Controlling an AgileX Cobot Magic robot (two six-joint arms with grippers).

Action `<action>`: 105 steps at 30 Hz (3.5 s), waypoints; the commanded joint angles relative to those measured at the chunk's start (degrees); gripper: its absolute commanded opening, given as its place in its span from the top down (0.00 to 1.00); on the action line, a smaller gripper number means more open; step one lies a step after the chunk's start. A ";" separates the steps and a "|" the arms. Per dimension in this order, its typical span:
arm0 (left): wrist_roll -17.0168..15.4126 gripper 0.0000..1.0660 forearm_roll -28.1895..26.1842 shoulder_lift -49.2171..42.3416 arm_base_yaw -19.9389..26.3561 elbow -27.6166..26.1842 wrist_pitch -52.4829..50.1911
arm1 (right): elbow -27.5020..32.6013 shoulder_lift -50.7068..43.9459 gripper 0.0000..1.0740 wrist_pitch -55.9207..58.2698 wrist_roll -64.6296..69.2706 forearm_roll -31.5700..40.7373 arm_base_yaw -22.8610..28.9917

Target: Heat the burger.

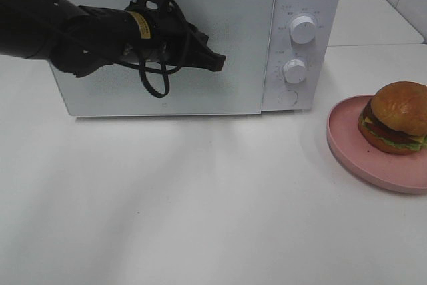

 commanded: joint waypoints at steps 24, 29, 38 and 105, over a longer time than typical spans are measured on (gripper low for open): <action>3.50 1.00 -2.35 -0.74 -9.22 -13.75 39.25 | 0.06 -0.34 0.38 -0.74 0.06 -0.06 -0.06; 3.50 1.00 -5.44 -6.13 -9.00 -13.75 51.68 | 0.06 -0.34 0.38 -0.74 0.06 -0.06 -0.06; 3.27 1.00 -4.93 -16.39 -6.70 -13.75 70.99 | 0.06 -0.34 0.38 -0.74 0.06 -0.06 -0.06; 6.42 1.00 -14.15 -110.75 23.20 38.27 73.22 | 0.06 -0.34 0.38 -0.80 0.06 0.00 -0.06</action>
